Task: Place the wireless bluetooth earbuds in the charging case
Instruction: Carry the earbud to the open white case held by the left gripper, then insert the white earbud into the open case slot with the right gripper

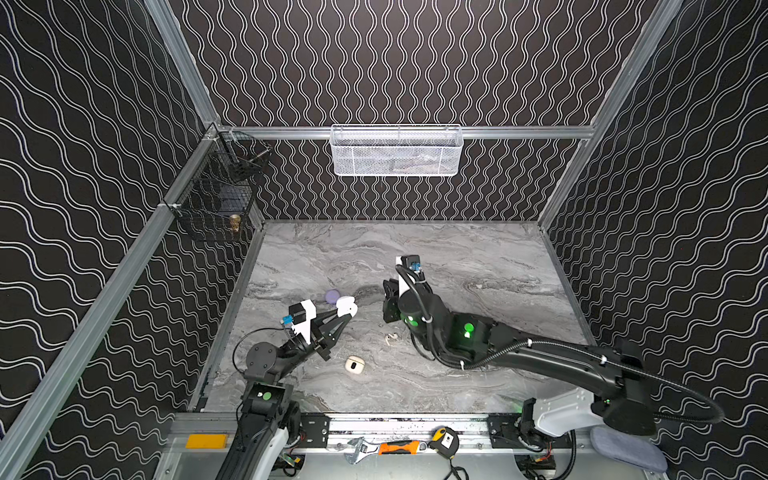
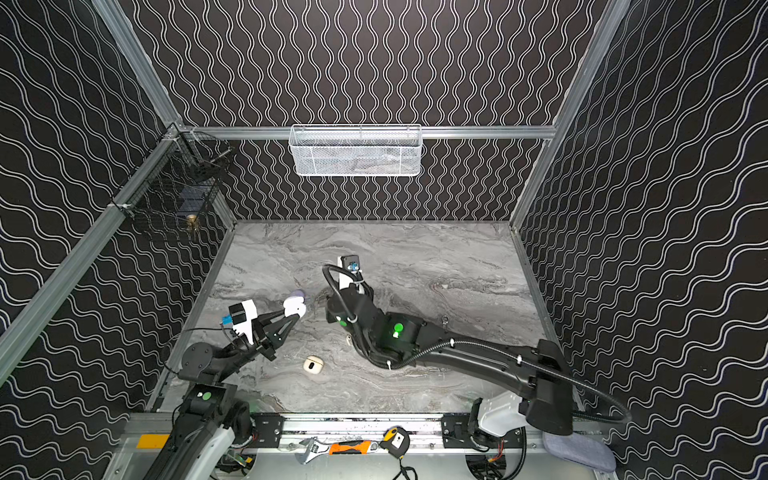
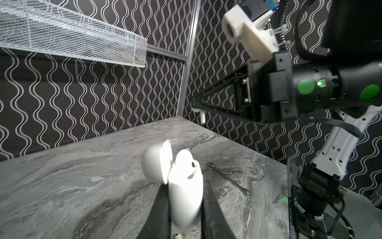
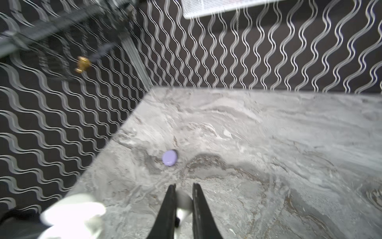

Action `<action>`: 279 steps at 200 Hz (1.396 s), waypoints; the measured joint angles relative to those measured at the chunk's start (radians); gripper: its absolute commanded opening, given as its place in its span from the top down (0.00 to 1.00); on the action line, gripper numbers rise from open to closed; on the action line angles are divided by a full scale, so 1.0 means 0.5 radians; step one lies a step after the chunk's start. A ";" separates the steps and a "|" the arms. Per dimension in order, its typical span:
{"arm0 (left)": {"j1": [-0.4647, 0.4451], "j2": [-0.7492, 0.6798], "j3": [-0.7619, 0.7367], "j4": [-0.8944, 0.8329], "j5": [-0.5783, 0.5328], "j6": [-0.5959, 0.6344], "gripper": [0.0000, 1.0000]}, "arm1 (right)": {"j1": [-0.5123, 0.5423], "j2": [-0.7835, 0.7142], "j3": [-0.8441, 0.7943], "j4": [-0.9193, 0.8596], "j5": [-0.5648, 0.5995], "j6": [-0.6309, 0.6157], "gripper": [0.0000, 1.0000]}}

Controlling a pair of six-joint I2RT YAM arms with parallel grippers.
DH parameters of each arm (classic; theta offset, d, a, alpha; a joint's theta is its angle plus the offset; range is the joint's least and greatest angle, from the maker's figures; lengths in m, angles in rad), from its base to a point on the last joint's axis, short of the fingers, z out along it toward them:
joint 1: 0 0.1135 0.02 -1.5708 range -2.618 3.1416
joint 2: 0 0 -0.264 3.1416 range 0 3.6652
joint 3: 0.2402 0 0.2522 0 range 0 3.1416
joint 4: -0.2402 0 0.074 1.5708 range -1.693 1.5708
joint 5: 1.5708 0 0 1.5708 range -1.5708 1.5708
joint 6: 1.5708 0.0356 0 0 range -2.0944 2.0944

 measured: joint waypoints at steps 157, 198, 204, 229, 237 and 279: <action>-0.001 0.021 -0.119 0.684 0.308 -0.272 1.00 | 0.497 0.045 -0.251 1.025 -0.079 -0.865 0.89; -0.001 -0.008 -0.122 0.720 0.311 -0.311 1.00 | 0.498 0.115 -0.288 1.149 -0.082 -0.949 0.89; -0.001 -0.013 -0.124 0.719 0.310 -0.311 1.00 | 0.498 0.126 -0.288 1.160 -0.073 -0.961 0.89; -0.001 -0.024 -0.134 0.720 0.303 -0.321 1.00 | 0.505 0.161 -0.284 1.205 -0.036 -1.001 0.90; -0.001 -0.024 -0.135 0.720 0.298 -0.323 1.00 | 0.504 0.165 -0.283 1.212 -0.026 -1.010 0.90; -0.002 -0.001 -0.150 0.771 0.333 -0.338 1.00 | 0.498 0.134 -0.302 1.250 0.006 -1.048 0.91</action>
